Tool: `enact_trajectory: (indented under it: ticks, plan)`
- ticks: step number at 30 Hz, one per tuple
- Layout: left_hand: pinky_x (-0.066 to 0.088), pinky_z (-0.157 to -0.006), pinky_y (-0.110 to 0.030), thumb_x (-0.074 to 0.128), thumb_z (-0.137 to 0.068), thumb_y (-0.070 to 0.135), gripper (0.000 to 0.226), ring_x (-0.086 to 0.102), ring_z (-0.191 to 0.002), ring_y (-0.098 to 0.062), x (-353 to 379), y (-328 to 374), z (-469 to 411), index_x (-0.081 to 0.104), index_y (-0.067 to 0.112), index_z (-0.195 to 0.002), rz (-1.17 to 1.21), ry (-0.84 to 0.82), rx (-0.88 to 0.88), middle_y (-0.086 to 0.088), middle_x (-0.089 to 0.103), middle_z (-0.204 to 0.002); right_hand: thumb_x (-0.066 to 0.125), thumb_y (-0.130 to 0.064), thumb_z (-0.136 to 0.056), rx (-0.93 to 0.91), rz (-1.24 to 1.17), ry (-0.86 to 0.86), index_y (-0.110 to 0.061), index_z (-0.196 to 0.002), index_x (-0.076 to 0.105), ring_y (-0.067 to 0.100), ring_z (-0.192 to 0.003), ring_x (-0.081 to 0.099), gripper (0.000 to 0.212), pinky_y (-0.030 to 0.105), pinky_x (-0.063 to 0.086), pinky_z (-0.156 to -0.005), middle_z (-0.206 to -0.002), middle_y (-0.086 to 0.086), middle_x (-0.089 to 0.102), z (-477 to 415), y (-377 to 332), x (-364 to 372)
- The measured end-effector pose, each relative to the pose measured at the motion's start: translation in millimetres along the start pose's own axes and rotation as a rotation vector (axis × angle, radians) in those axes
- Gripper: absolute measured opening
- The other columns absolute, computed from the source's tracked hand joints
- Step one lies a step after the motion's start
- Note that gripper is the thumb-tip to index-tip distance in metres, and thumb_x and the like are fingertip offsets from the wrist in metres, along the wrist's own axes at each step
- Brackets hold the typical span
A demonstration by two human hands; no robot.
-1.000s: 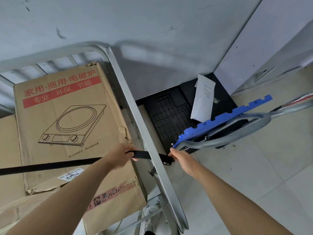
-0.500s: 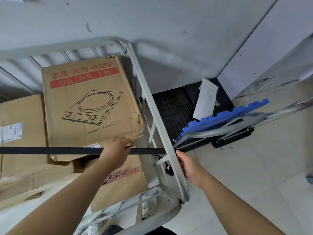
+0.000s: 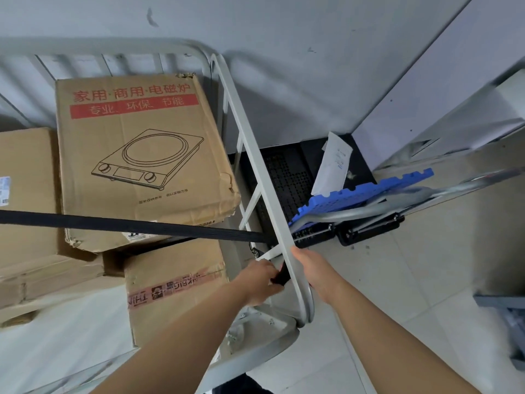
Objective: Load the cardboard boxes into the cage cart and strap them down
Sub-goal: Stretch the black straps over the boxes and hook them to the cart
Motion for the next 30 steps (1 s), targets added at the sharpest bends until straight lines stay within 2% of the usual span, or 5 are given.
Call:
enact_trajectory:
  ticks: [6,12,18,24,30]
  plan:
    - [0.045,-0.058,-0.020,0.058,-0.090,0.043,0.019,0.057,-0.061,-0.008,-22.6,-22.7,54.7,0.061,0.030,-0.077,0.220,0.024,-0.113,0.005,0.065,-0.072,0.034,-0.051,-0.093,-0.022,0.106,-0.030,-0.005,-0.096,0.065,0.027,-0.088,0.068,0.055,0.043,0.048,-0.093,-0.089,0.013,0.071,3.8,2.7,5.5]
    - [0.043,-0.054,-0.017,0.064,-0.084,0.033,0.007,0.057,-0.064,-0.008,-65.7,-71.2,148.0,0.063,0.029,-0.078,0.097,0.186,-0.281,0.007,0.062,-0.070,0.030,-0.031,-0.102,-0.202,0.593,0.147,-0.010,-0.100,0.054,0.024,-0.089,0.054,0.032,0.035,0.043,-0.075,-0.095,0.005,0.055,13.7,-28.2,2.7]
    - [0.046,-0.061,-0.017,0.054,-0.090,0.045,0.017,0.055,-0.072,-0.002,-108.7,-124.3,241.6,0.063,0.032,-0.096,-0.288,0.301,-0.386,0.013,0.059,-0.081,0.053,-0.022,-0.094,-0.864,1.214,0.277,-0.007,-0.133,0.048,0.027,-0.127,0.047,0.042,0.039,0.035,-0.111,-0.133,0.008,0.052,45.4,-80.5,51.9]
    - [0.035,-0.067,-0.023,0.043,-0.094,0.051,0.024,0.044,-0.080,-0.009,-139.4,-191.0,340.7,0.058,0.034,-0.100,-0.403,0.449,-0.521,0.012,0.043,-0.081,0.009,-0.044,-0.100,-0.945,1.327,0.015,-0.014,-0.151,0.016,0.017,-0.146,0.008,0.059,0.029,-0.006,-0.114,-0.159,0.003,0.014,82.8,-113.5,168.1]
    - [0.028,-0.049,-0.023,0.040,-0.094,0.055,0.030,0.047,-0.065,-0.012,-161.7,-220.9,413.7,0.044,0.027,-0.086,-0.356,0.498,-0.484,0.010,0.045,-0.068,0.024,-0.051,-0.098,-1.023,1.262,-0.187,-0.024,-0.144,0.032,0.014,-0.139,0.030,0.054,0.035,0.021,-0.117,-0.148,-0.005,0.038,138.9,-148.9,292.8]
Point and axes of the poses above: each hand's wrist, its own z-axis away from the middle knuckle, its own x-axis out of the palm, y = z × x, the point moved 6 cm from there along -z, towards the middle knuckle
